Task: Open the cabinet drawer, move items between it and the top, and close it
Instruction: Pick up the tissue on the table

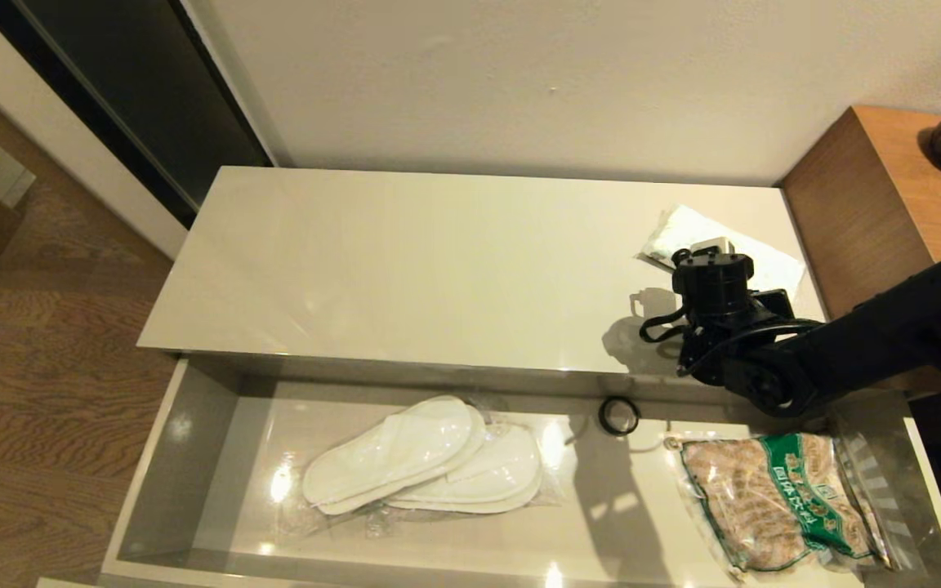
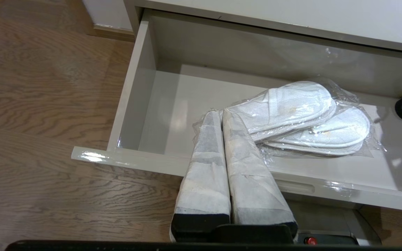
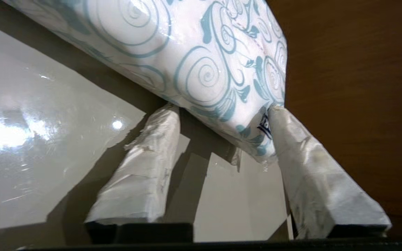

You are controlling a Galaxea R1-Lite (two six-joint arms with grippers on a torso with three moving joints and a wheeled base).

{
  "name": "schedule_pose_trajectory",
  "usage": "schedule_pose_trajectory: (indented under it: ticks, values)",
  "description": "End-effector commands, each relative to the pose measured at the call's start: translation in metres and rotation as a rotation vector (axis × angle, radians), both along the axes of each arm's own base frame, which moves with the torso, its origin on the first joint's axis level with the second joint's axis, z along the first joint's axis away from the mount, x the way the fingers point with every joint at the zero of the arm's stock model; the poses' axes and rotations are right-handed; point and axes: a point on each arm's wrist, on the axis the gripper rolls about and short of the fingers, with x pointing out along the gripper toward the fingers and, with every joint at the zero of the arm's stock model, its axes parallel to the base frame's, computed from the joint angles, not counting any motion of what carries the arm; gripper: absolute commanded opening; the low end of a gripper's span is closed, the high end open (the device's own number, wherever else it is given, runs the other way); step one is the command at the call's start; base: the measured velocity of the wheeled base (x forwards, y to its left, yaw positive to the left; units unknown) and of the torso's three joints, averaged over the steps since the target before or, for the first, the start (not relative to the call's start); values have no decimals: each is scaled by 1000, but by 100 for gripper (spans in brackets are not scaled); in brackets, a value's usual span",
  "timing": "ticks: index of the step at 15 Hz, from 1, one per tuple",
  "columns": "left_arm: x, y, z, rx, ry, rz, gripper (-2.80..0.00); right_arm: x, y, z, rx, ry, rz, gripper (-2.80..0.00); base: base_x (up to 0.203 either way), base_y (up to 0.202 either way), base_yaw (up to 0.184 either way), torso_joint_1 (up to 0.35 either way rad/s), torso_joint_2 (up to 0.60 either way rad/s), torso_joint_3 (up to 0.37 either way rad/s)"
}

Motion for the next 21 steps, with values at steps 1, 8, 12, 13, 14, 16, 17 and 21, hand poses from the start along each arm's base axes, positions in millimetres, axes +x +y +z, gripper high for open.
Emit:
schedule_pose_trajectory:
  ticks: [1, 8, 12, 13, 14, 16, 17, 21]
  values:
    - [0, 0, 0, -1, 1, 0, -280, 2, -3, -17, -13, 52, -9, -280, 0, 0, 0, 0, 0, 0]
    - [0, 0, 0, -2, 1, 0, -280, 5, -11, -9, 10, 5, -16, -280, 0, 0, 0, 0, 0, 0]
    - [0, 0, 0, -1, 1, 0, -280, -13, -10, 32, 38, -72, 11, -280, 0, 0, 0, 0, 0, 0]
    - [0, 0, 0, -1, 1, 2, -280, -23, -8, 38, 40, -69, 23, -280, 0, 0, 0, 2, 25, -9]
    - [0, 0, 0, -2, 1, 1, -280, -32, -7, 42, 41, -66, 33, -280, 0, 0, 0, 0, 0, 0]
    - [0, 0, 0, -1, 1, 2, -280, -47, -9, 58, 50, -92, 40, -280, 0, 0, 0, 0, 0, 0]
    - [0, 0, 0, -1, 1, 0, -280, -55, -10, 64, 53, -100, 42, -280, 0, 0, 0, 0, 0, 0]
    - [0, 0, 0, -2, 1, 0, -280, -94, -14, 95, 65, -139, 60, -280, 0, 0, 0, 0, 0, 0]
